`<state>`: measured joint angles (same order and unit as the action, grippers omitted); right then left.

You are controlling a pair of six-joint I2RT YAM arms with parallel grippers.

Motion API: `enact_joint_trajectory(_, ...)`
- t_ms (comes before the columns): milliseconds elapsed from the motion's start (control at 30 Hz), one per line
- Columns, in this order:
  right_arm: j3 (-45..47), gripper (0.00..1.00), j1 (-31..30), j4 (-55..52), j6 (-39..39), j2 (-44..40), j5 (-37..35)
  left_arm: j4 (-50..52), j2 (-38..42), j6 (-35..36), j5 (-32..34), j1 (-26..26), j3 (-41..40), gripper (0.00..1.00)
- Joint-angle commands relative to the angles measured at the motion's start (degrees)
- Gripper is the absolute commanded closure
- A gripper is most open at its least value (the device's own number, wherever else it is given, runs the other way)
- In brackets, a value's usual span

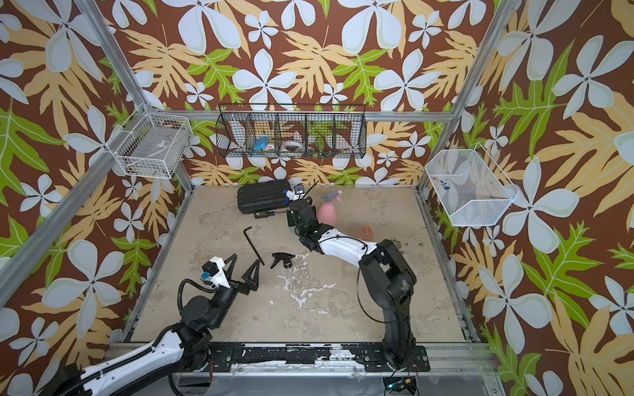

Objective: Attach spray nozzles to spray bottles
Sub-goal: Place the spray bottle at the center of the board.

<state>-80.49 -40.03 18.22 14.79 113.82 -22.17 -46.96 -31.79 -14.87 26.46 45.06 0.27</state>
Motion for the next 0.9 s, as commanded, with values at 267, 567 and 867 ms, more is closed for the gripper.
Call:
enact_joint_trajectory(267,1.6,1.00,-0.3,13.6,-1.2,6.8,1.3,6.2,8.7,-4.4,4.1,-0.1,-9.0,0.00)
enact_joint_trajectory(567,3.8,0.79,-2.0,13.0,-3.2,7.0,-0.1,4.7,3.5,-4.0,3.1,-0.2,-7.6,0.00)
enact_joint_trajectory(867,7.1,0.32,-3.1,13.1,-2.9,4.9,-0.9,5.2,6.9,-3.7,4.2,-0.2,-8.6,0.00)
